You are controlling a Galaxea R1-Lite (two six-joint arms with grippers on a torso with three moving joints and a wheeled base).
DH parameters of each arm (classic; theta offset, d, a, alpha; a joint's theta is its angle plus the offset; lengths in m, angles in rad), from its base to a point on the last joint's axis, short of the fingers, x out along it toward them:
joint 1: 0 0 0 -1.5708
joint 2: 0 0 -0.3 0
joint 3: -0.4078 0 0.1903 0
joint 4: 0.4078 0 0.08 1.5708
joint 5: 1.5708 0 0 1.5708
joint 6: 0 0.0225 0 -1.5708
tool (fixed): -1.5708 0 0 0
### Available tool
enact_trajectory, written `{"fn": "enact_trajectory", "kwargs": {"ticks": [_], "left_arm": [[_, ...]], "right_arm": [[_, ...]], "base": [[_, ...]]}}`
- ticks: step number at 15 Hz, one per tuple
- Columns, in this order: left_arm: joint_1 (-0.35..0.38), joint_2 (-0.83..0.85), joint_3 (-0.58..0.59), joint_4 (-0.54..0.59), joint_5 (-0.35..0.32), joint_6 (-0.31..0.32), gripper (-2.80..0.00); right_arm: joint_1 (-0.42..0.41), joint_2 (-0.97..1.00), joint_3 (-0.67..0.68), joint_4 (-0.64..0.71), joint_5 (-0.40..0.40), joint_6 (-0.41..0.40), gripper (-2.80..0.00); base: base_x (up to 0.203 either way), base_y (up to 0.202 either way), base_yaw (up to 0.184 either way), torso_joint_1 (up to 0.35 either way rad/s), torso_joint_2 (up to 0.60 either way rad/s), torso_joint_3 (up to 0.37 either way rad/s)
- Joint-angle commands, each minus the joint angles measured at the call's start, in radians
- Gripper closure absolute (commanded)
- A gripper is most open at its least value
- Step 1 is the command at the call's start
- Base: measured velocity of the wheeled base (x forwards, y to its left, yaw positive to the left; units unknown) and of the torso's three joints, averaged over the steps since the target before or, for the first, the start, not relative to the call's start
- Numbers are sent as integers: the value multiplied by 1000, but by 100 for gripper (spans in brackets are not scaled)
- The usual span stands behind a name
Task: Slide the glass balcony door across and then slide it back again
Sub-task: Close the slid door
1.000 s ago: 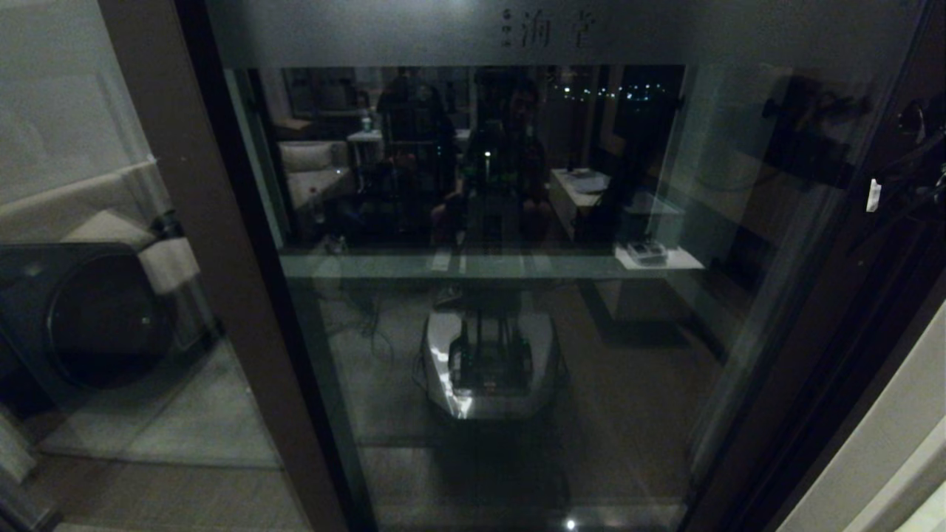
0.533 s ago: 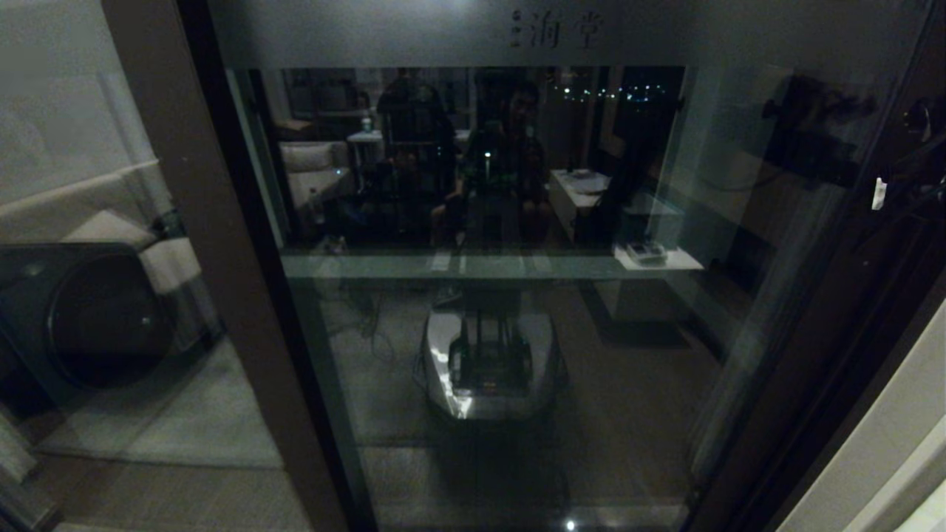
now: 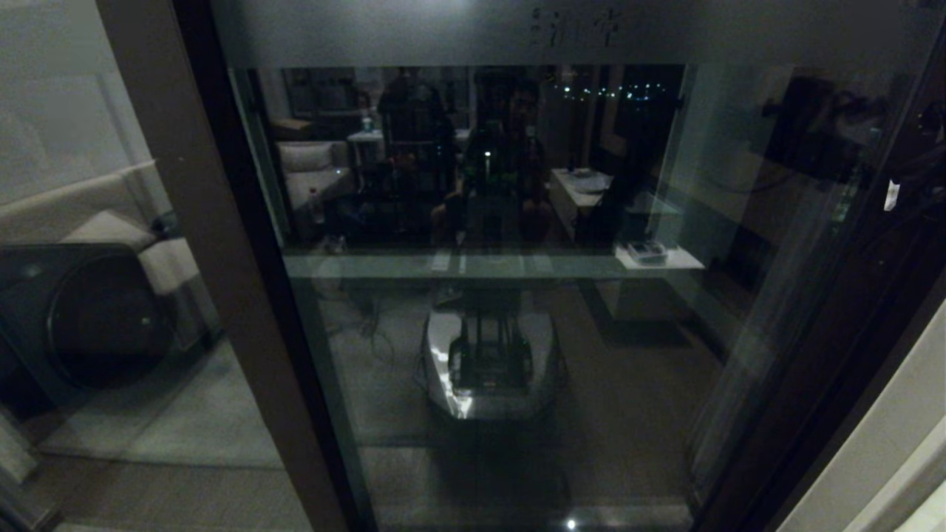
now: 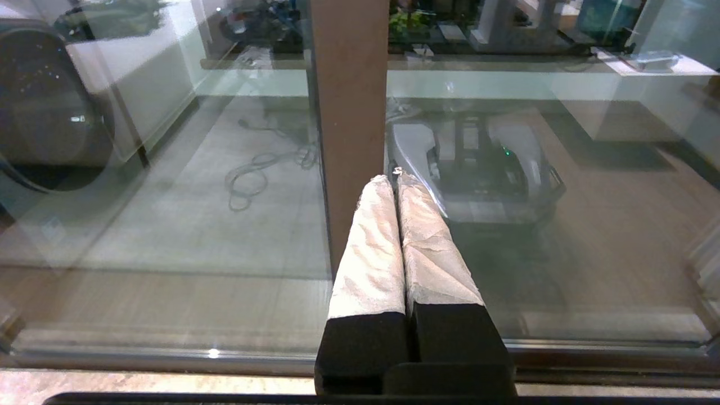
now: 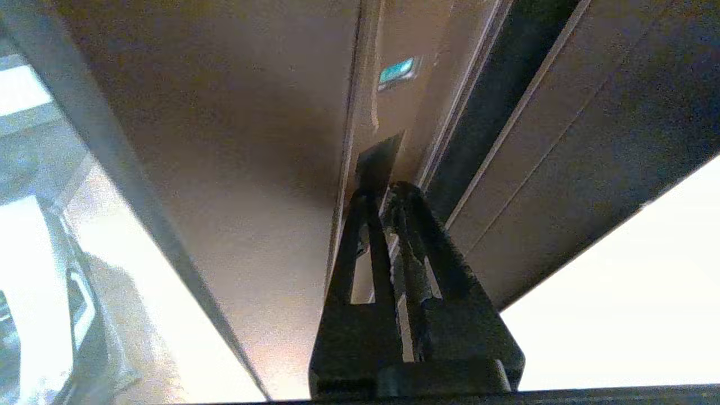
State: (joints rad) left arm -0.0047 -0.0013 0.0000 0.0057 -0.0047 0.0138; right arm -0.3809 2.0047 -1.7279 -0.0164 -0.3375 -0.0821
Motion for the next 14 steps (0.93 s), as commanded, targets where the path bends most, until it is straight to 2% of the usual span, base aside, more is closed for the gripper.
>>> {"fn": "enact_trajectory", "kwargs": {"ticks": [1,14], "left_arm": [[0,0,0,-1,0,0,0],[0,0,0,0,0,0,0]], "right_arm": [[-4,-1,1,4,5,-1,0],[-26,13,-29,4,6,0,0]], "base": [[0,0,0,0,0,0],[0,0,0,0,0,0]]}}
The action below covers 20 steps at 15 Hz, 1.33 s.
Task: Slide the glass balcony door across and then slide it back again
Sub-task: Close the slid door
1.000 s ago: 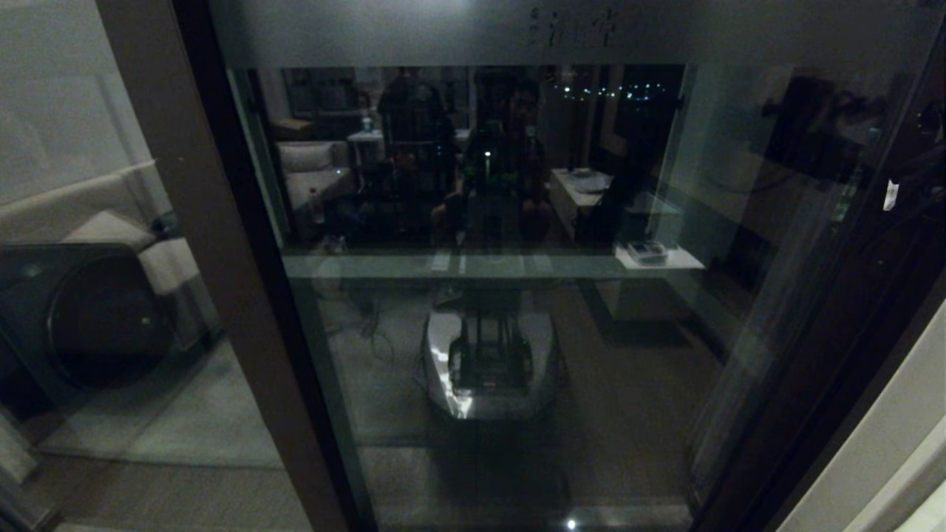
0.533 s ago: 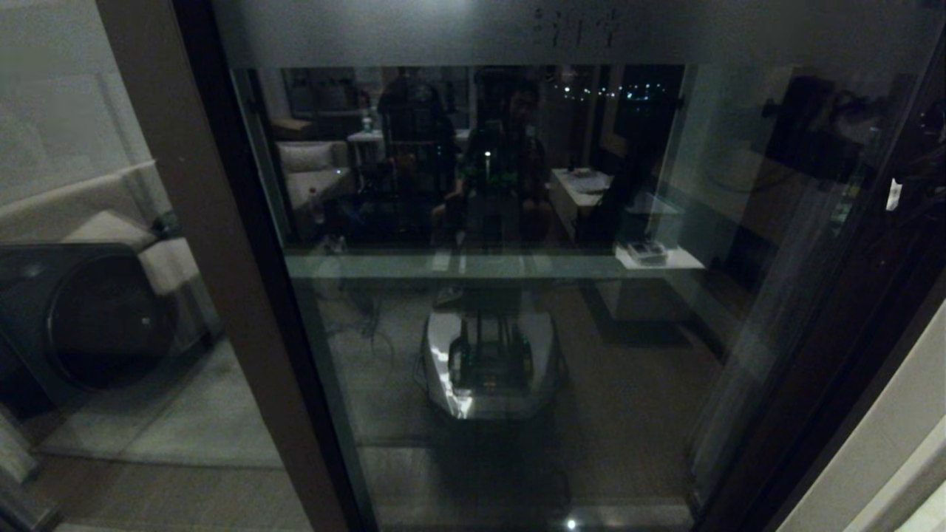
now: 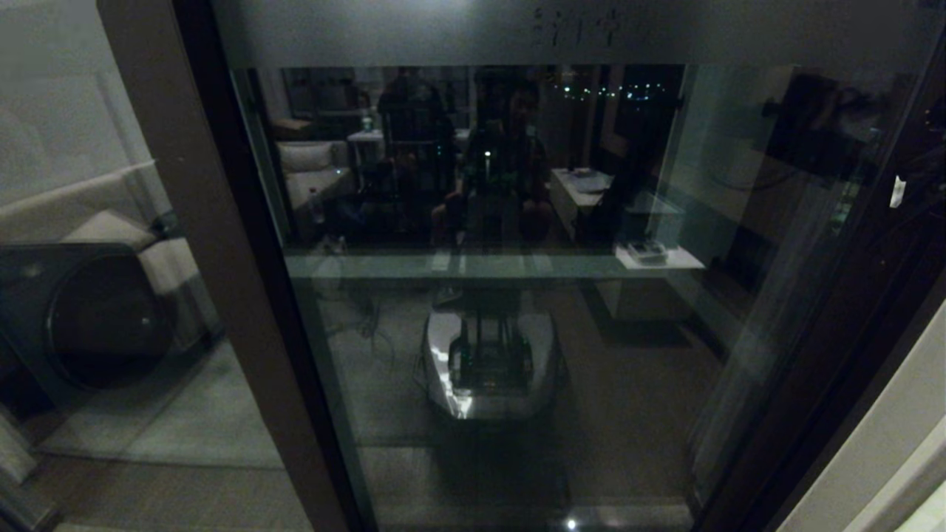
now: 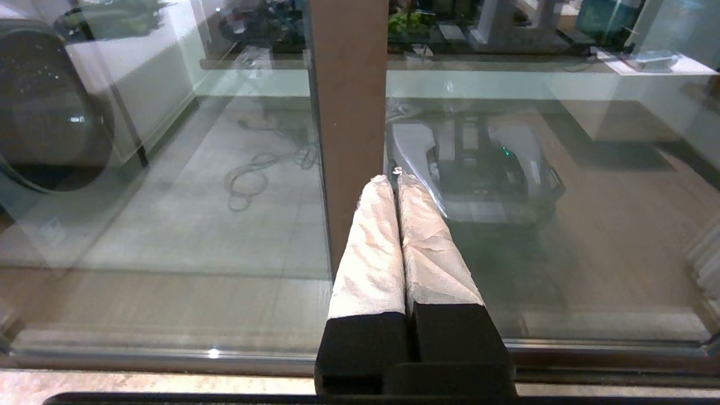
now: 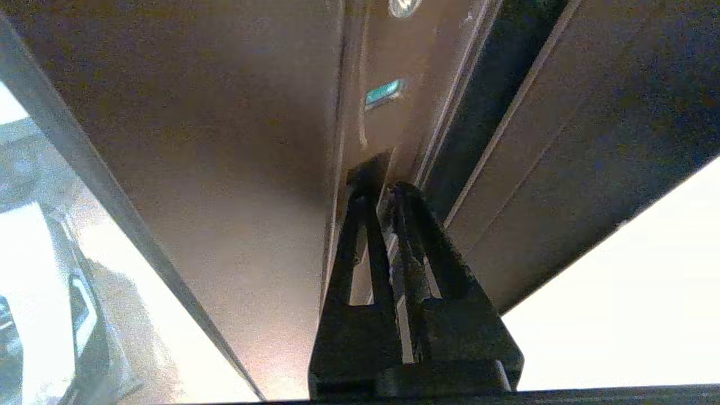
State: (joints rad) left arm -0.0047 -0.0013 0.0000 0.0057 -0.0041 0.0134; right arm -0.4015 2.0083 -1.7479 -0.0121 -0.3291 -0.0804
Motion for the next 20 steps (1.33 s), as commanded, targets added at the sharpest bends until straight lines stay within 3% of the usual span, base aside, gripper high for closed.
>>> {"fn": "enact_trajectory", "kwargs": {"ticks": [1,14,20], "left_arm": [[0,0,0,0,0,0,0],[0,0,0,0,0,0,0],[0,0,0,0,0,0,0]], "right_arm": [[-8,17,-19,0,-2,-2,0],[-26,24,-36,0,1,-2,0],[-50,-107,43,2,108,0,0]], "base": [[0,0,0,0,0,0],[0,0,0,0,0,0],[0,0,0,0,0,0]]}}
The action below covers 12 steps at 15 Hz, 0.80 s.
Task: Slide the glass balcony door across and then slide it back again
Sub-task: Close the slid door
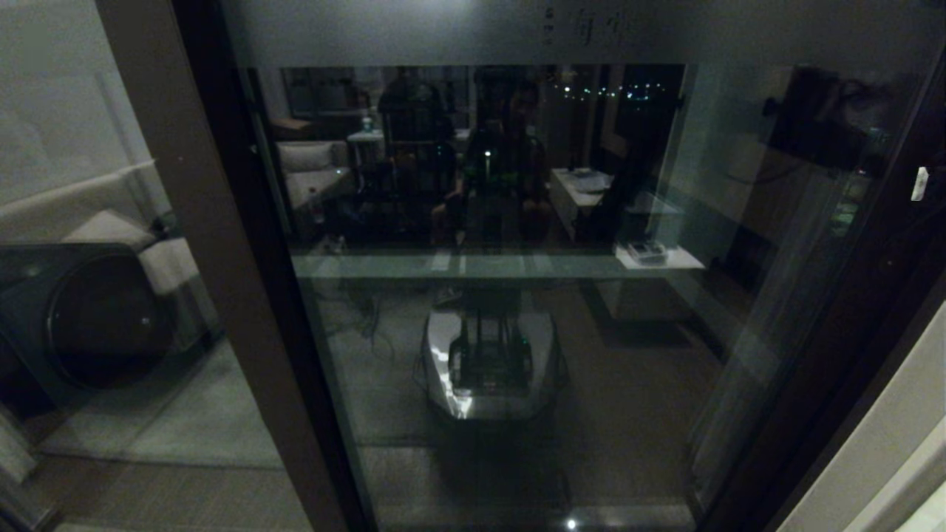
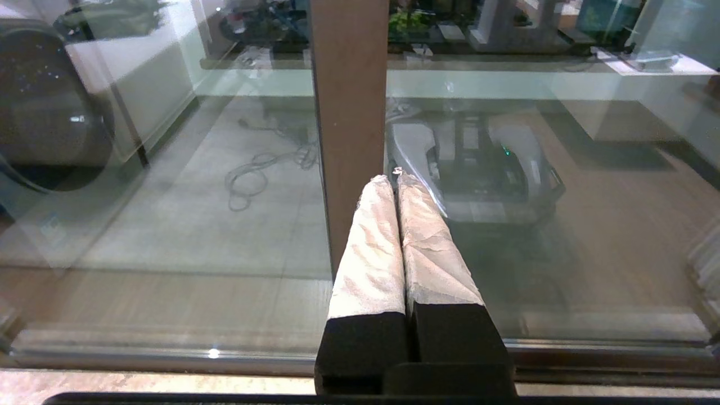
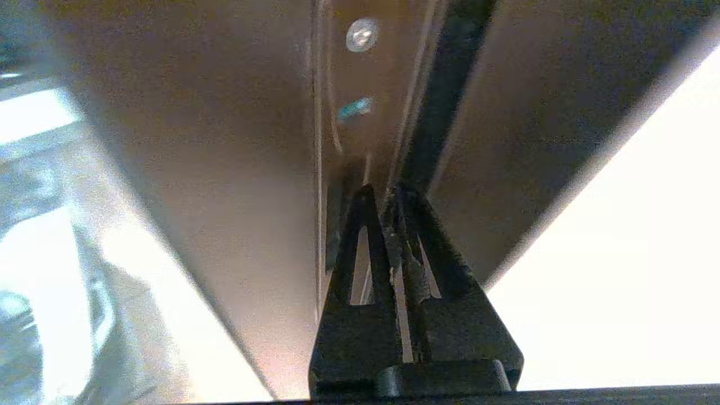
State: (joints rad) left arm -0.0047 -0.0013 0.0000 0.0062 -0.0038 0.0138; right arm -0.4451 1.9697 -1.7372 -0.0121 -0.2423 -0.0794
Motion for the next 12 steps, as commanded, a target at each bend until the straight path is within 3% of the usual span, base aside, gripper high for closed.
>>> {"fn": "enact_trajectory", "kwargs": {"ticks": [1,5,12], "left_arm": [[0,0,0,0,-1,0,0],[0,0,0,0,-1,0,0],[0,0,0,0,-1,0,0]], "right_arm": [[-8,-108,68,3,49,0,0],[-13,-211,153,5,143,-2,0],[-33,-186,139,71,266,-6,0]], "base": [[0,0,0,0,0,0],[0,0,0,0,0,0],[0,0,0,0,0,0]]}}
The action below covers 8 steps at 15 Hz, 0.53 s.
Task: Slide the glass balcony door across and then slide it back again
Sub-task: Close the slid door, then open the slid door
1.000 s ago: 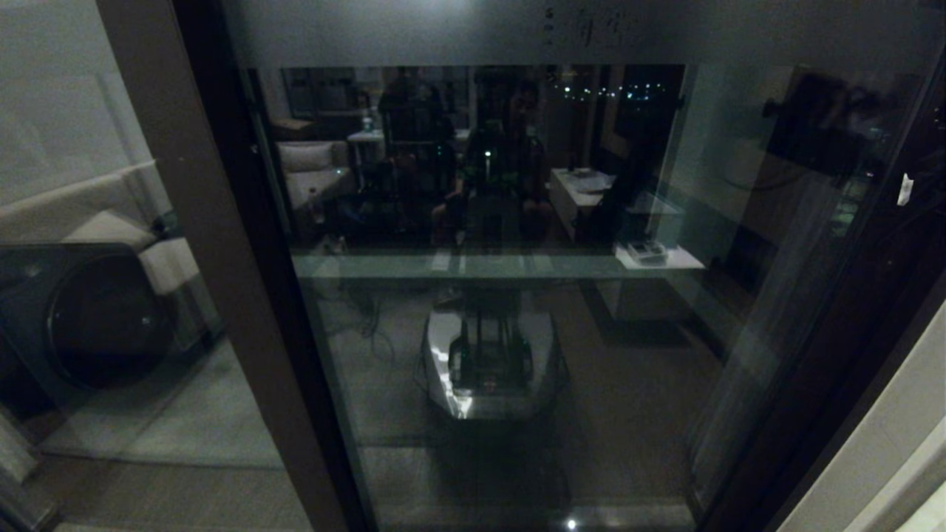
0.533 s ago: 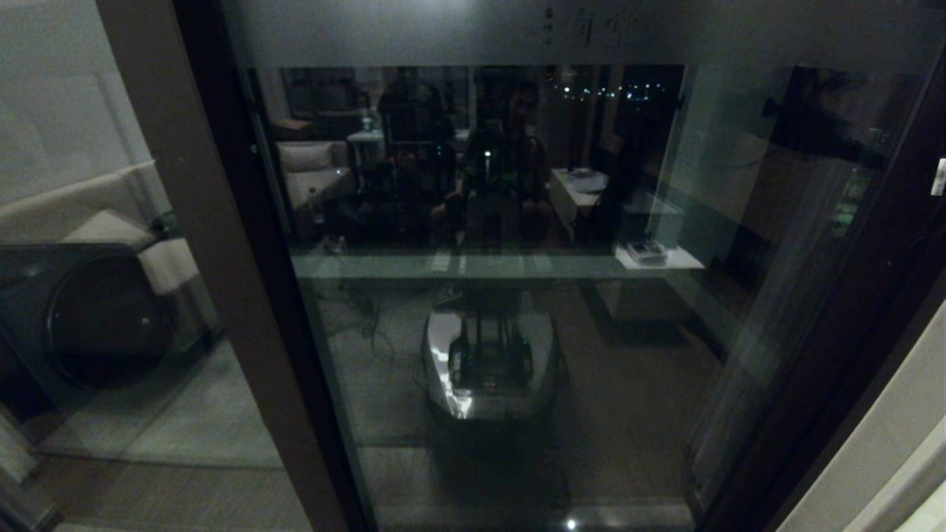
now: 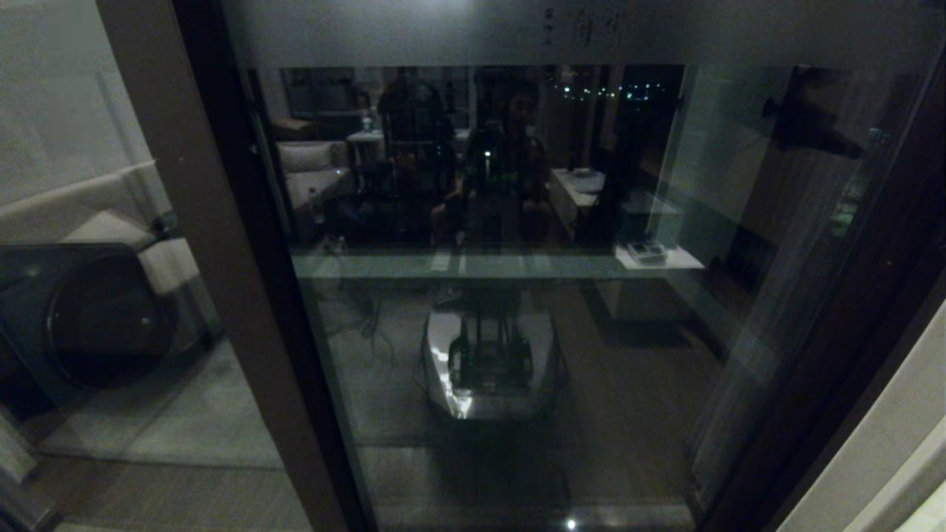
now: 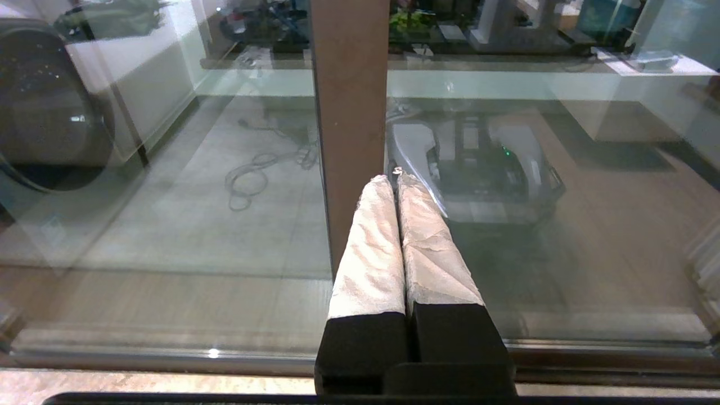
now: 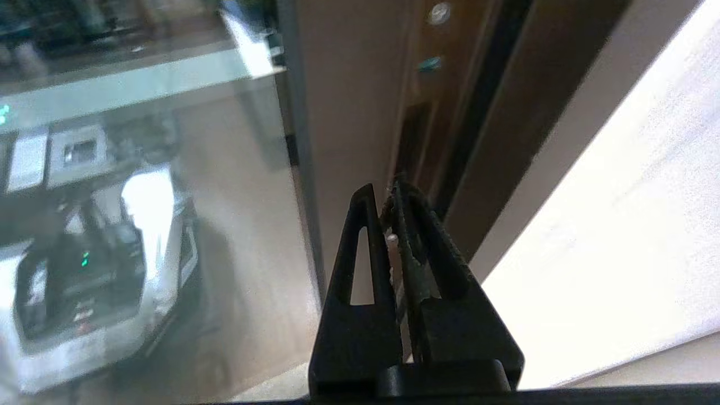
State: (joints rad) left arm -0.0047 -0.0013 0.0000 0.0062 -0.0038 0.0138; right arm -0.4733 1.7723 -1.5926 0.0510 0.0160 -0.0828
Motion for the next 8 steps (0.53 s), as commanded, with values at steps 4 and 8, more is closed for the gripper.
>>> {"fn": "enact_trajectory", "kwargs": {"ticks": [4,8], "left_arm": [[0,0,0,0,-1,0,0],[0,0,0,0,-1,0,0]], "right_arm": [[-27,44,-59,82,67,-15,-280],[-73,74,-118,178,238,-15,-280]], "base": [[0,0,0,0,0,0],[0,0,0,0,0,0]]}}
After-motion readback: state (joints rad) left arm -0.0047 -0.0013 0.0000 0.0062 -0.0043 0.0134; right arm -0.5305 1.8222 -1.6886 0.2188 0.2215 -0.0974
